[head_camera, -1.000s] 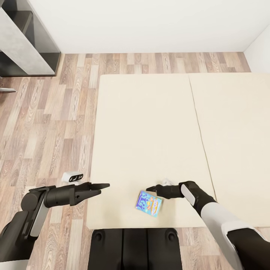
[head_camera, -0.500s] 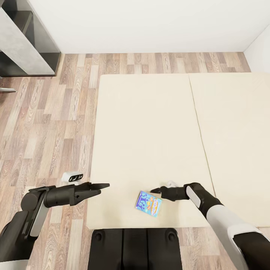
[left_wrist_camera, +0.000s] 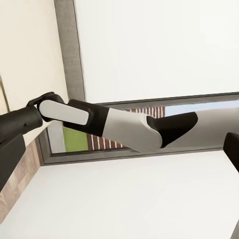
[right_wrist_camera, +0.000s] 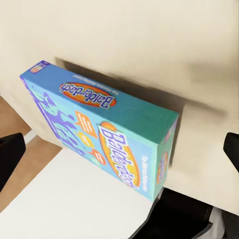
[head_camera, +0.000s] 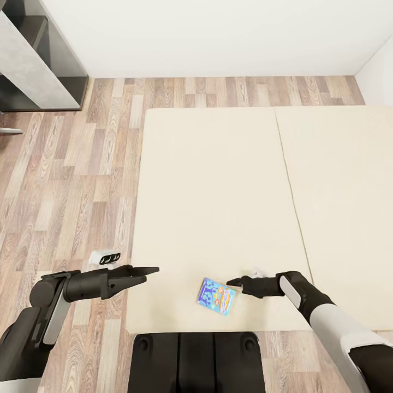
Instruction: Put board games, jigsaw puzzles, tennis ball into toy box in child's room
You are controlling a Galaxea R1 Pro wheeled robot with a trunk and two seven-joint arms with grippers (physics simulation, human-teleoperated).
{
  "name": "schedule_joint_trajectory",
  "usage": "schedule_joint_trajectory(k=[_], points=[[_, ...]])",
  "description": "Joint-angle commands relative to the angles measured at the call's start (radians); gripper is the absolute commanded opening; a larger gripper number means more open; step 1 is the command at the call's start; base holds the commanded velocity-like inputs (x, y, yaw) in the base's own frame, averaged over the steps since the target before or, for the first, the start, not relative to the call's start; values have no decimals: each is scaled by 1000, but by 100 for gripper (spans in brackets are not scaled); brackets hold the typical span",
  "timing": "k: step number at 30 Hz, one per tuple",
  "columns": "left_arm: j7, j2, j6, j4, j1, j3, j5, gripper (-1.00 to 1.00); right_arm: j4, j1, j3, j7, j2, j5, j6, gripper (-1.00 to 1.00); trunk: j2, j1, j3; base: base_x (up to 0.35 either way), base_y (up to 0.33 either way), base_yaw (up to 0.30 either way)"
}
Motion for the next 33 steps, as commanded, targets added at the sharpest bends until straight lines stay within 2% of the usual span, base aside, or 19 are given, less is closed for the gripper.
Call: schedule_joint_trajectory(k=[1,15,21,33], points=[[-4,0,11,0,0,0,-1,100,-1,0,4,2,-1,-3,3,100,-2,1,-1,0,0,0],[-4,2,11,0,0,3,-1,100,9,0,6,-2,16,0,1,100,-2,1,-1,0,0,0],[-4,1,11,0,0,2,-1,100,11,0,7,-5,36,2,-2,100,-2,1,-1,0,0,0],[-4,1,11,0,0,3,-1,100,12,0,7,-8,42,2,-6,100,-2,1,-1,0,0,0]])
